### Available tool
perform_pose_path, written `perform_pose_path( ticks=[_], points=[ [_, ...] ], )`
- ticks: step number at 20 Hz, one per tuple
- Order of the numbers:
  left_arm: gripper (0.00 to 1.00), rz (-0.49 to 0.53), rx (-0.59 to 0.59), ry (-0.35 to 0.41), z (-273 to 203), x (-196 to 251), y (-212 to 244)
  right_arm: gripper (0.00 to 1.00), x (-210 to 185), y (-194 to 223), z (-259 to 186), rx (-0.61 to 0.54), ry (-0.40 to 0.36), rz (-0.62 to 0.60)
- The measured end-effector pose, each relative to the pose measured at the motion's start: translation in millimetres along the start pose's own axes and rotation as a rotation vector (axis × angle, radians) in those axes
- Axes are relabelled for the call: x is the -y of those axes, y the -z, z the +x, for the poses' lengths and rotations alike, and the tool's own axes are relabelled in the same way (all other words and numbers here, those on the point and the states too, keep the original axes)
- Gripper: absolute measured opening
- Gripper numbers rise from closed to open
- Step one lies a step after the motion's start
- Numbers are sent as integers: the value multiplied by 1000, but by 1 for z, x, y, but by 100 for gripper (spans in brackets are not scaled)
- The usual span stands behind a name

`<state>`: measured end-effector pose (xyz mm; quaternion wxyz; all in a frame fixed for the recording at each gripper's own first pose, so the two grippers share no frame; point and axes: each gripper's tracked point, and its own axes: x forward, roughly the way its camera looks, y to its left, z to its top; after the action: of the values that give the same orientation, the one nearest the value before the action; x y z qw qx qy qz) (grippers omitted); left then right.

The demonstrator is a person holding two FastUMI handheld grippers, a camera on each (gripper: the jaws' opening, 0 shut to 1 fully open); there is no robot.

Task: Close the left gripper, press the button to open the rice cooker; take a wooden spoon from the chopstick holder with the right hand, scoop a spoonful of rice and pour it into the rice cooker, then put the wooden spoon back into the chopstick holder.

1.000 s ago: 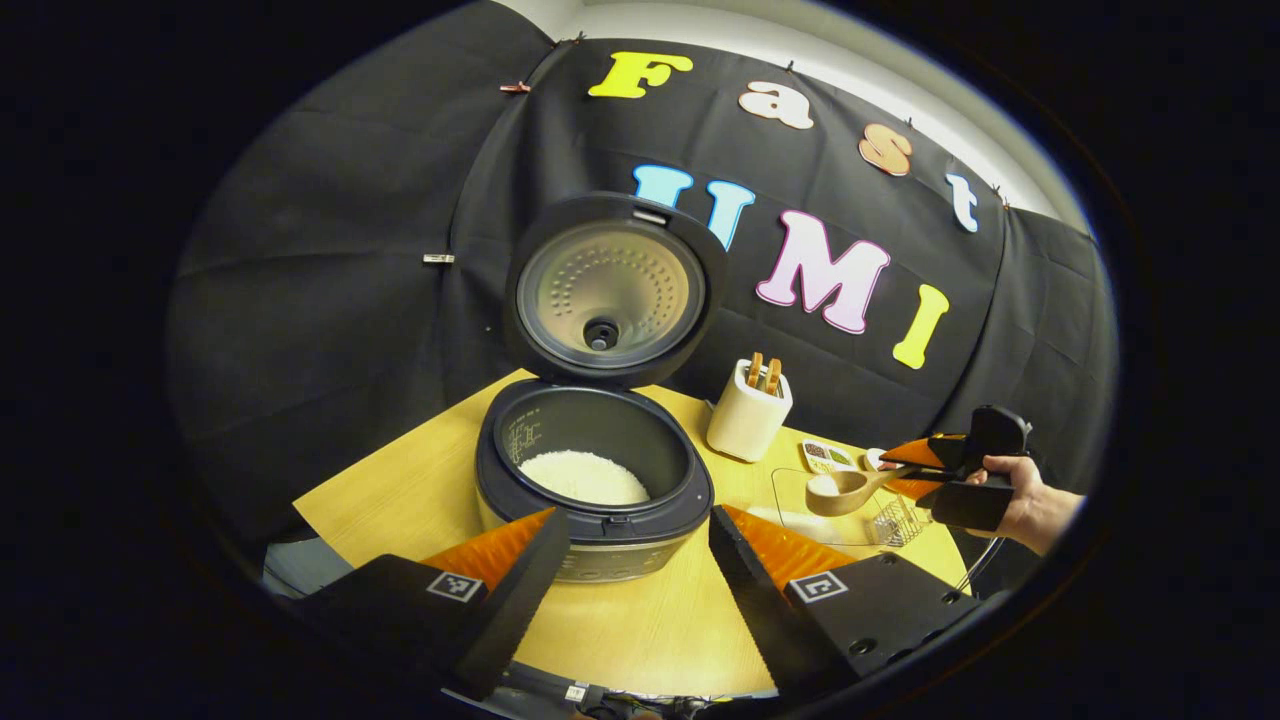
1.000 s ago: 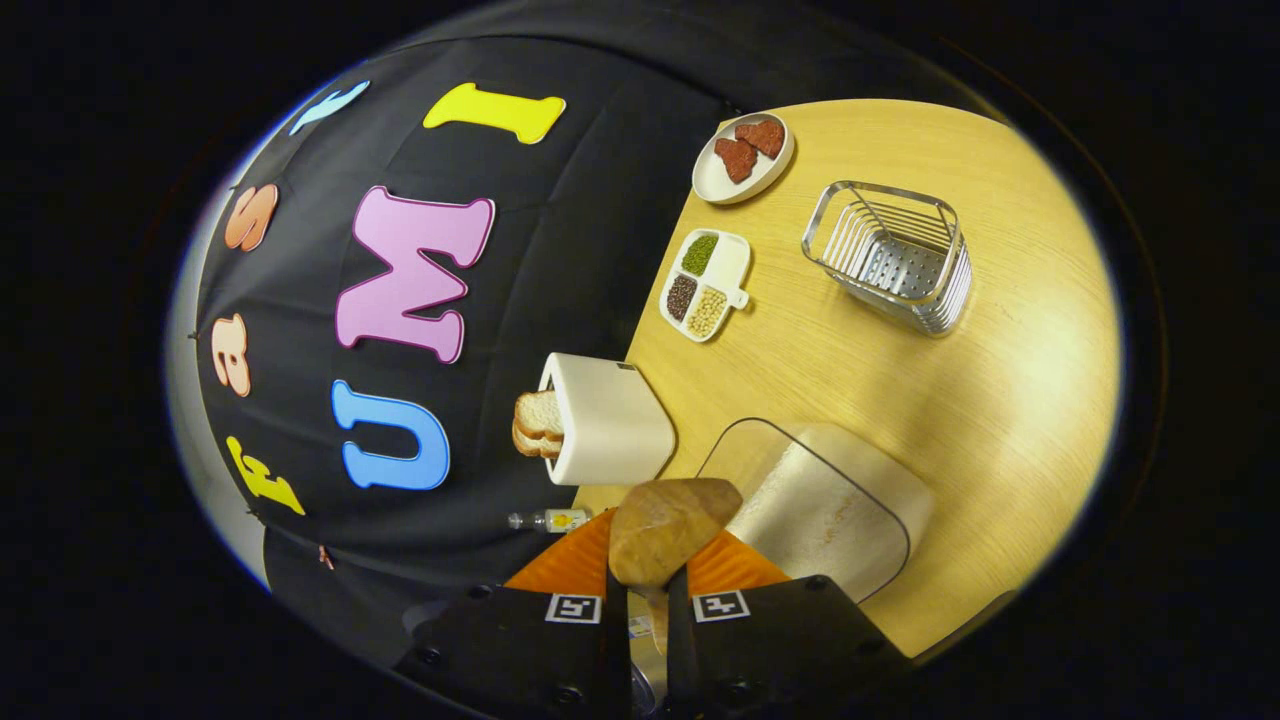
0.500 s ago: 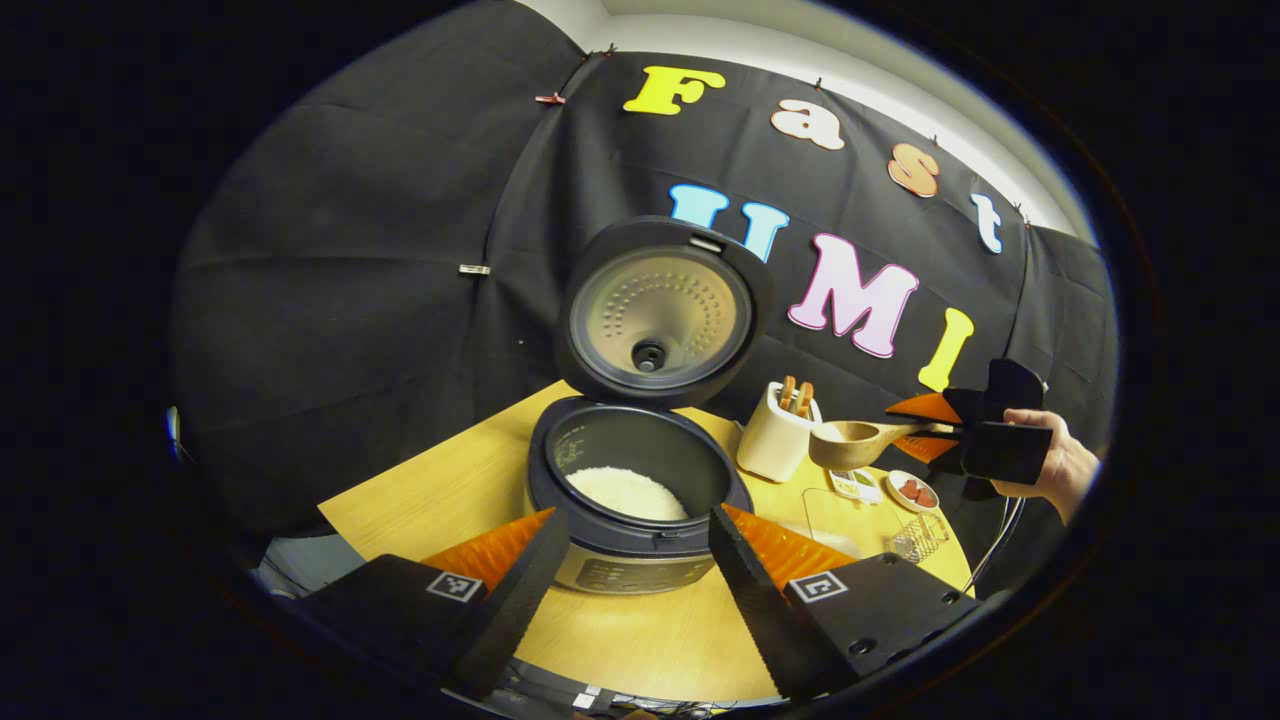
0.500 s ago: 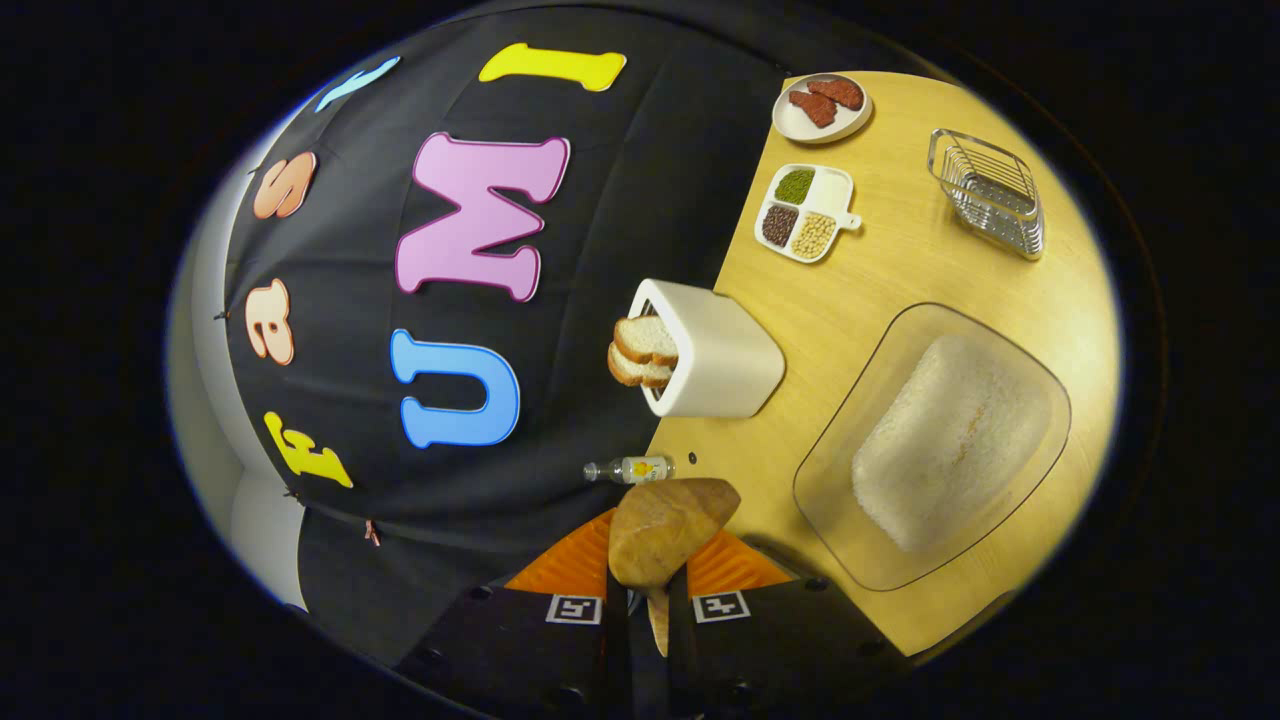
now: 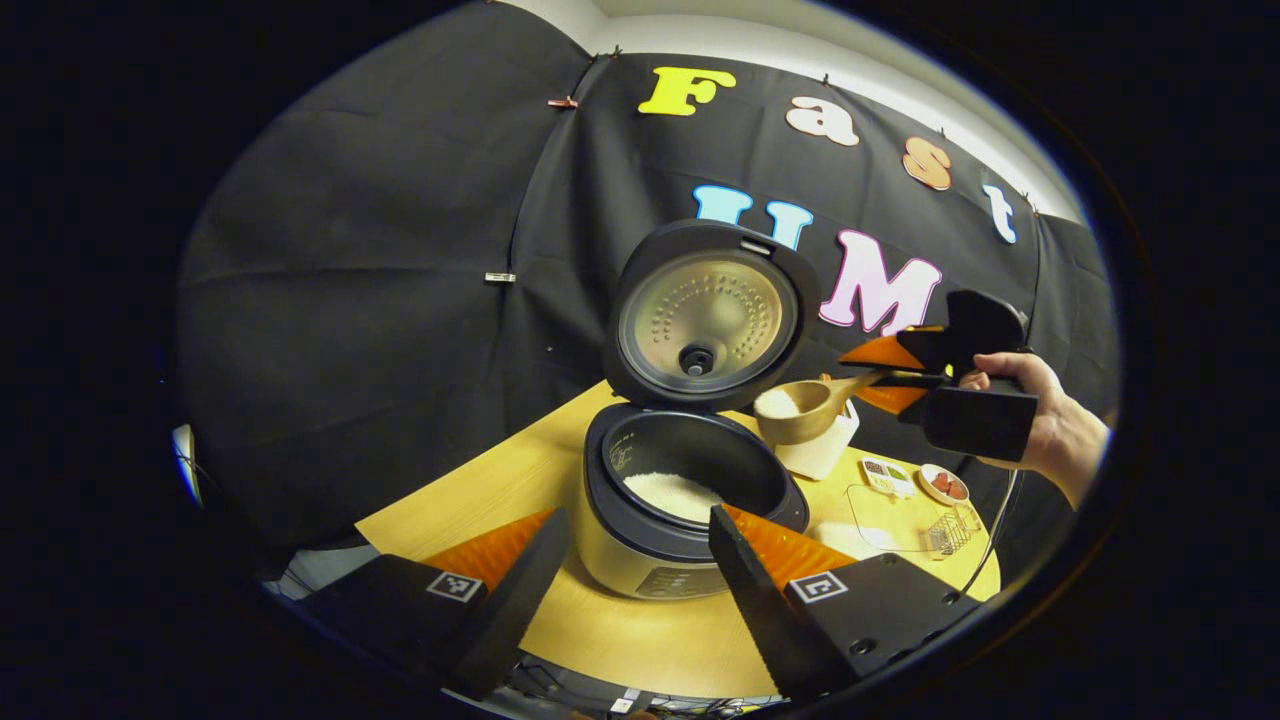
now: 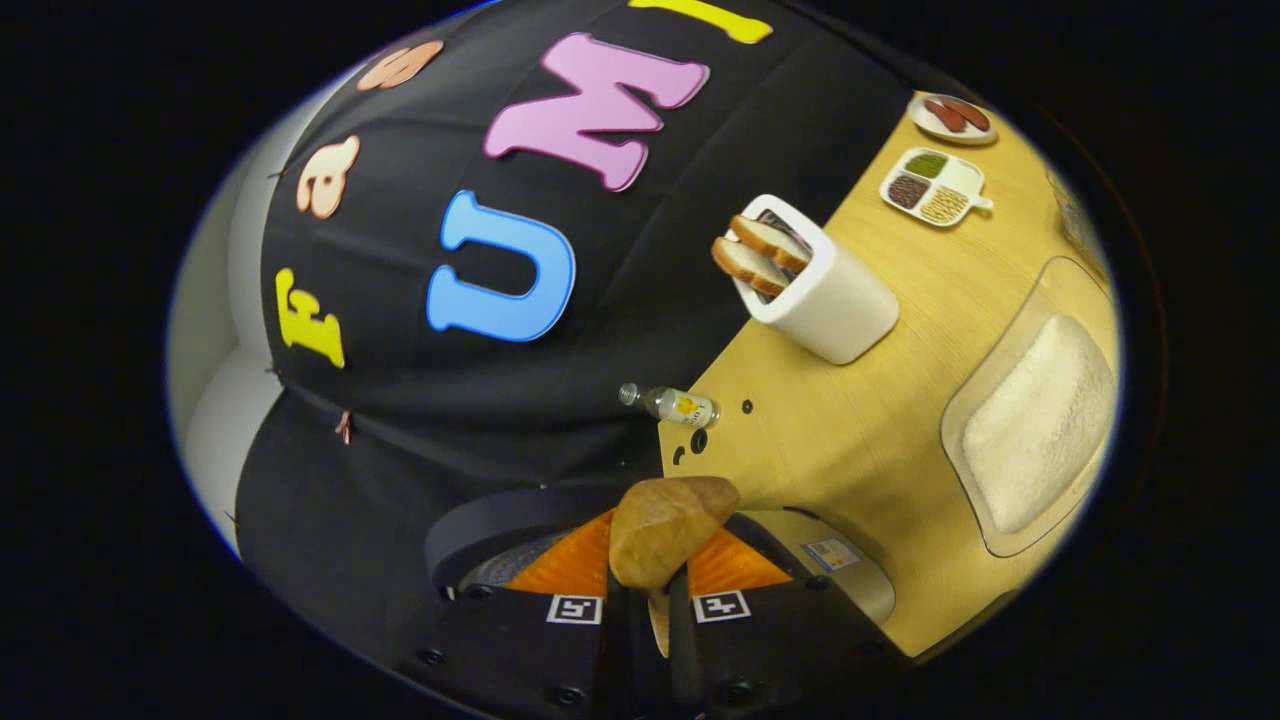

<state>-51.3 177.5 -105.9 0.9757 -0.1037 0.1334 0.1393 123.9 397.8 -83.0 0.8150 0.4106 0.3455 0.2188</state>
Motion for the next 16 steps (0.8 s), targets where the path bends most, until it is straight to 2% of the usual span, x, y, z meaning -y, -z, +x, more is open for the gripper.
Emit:
perform_pose_path(
  ticks=[6,10,11,12,16],
  points=[
    [95,-58,-18,-28,8,-17,-1,18,-18,39,30,34,-45,-409],
    [95,-58,-18,-51,10,-30,-4,18,-20,67,39,10,-78,-592],
    [92,-57,-16,-57,12,-33,-6,18,-23,70,40,8,-92,-635],
    [95,-58,-13,-61,13,-35,-8,18,-26,74,39,10,-112,-685],
    [95,-68,-3,-67,13,-38,-13,18,-39,85,38,23,-182,-852]
  ],
)
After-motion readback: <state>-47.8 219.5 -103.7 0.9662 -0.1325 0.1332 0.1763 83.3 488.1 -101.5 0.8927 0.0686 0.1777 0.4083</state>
